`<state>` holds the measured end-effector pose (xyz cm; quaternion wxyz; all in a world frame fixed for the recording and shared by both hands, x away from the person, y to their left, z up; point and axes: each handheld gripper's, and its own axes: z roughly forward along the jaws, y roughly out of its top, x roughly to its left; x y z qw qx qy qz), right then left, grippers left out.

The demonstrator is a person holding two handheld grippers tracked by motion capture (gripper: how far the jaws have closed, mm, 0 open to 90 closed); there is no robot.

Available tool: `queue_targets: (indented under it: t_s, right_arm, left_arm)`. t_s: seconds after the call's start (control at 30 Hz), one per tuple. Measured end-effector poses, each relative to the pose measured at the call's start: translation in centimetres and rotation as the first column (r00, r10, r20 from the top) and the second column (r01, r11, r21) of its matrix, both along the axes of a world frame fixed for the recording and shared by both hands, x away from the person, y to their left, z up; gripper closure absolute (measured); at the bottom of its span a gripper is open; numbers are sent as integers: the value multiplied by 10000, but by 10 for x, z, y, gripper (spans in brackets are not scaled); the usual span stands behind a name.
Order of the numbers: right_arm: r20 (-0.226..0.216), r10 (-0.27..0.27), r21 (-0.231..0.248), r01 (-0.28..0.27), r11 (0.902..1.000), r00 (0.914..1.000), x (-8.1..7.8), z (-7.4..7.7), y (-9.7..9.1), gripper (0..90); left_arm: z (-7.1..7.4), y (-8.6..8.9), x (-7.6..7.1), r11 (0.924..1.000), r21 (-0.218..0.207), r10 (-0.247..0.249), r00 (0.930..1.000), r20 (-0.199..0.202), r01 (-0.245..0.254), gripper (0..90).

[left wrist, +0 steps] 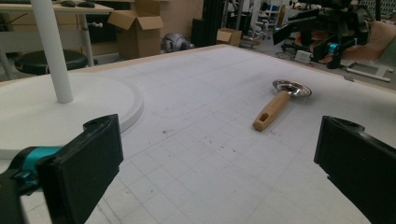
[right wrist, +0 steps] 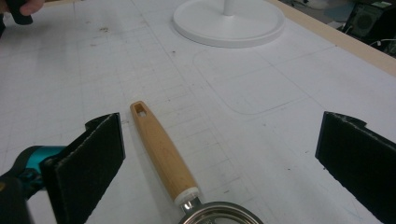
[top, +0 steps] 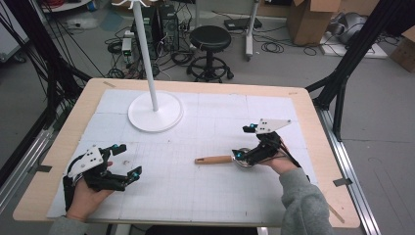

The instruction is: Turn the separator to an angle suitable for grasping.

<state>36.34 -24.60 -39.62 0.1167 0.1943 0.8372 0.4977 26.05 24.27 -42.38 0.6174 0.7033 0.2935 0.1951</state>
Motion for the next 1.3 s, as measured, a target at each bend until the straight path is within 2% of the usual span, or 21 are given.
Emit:
queue_targets:
  t_s: [0.27, 0.5, 0.7, 1.03, 1.17, 1.27, 1.3]
  right_arm:
    - [-150, 197, -309, -201, 9993, 9997, 8, -3, 3, 5]
    - [-291, 494, -577, -510, 9970, 9984, 12, 1, 7, 5]
    - [-182, 613, -581, -622, 9964, 9980, 15, 5, 10, 5]
    - [-476, 962, -1139, -1011, 9883, 9942, 22, 5, 18, 6]
    - [-582, 1243, -1418, -1314, 9811, 9905, 24, 7, 23, 48]
    - [-602, 1357, -1432, -1431, 9793, 9889, 24, 7, 25, 71]
    - [-710, 1501, -1520, -1594, 9754, 9861, 24, 6, 27, 160]
  left_arm:
    - [-1, 2, 0, 10000, 4, 25, 10000, -24, -25, 17]
    - [-1, 3, -2, 10000, -17, 94, 9999, -46, -94, 17]
    - [-2, 5, -4, 9999, 33, 161, 9998, -92, -161, 17]
    - [-2, 7, -5, 9998, -7, 207, 9997, -131, -207, 17]
    - [-2, 7, -5, 9998, 21, 210, 9997, -129, -210, 17]
    - [-3, 7, -5, 9998, 40, 203, 9997, -127, -203, 17]
    - [-3, 8, -6, 9997, 10, 238, 9996, -157, -238, 17]
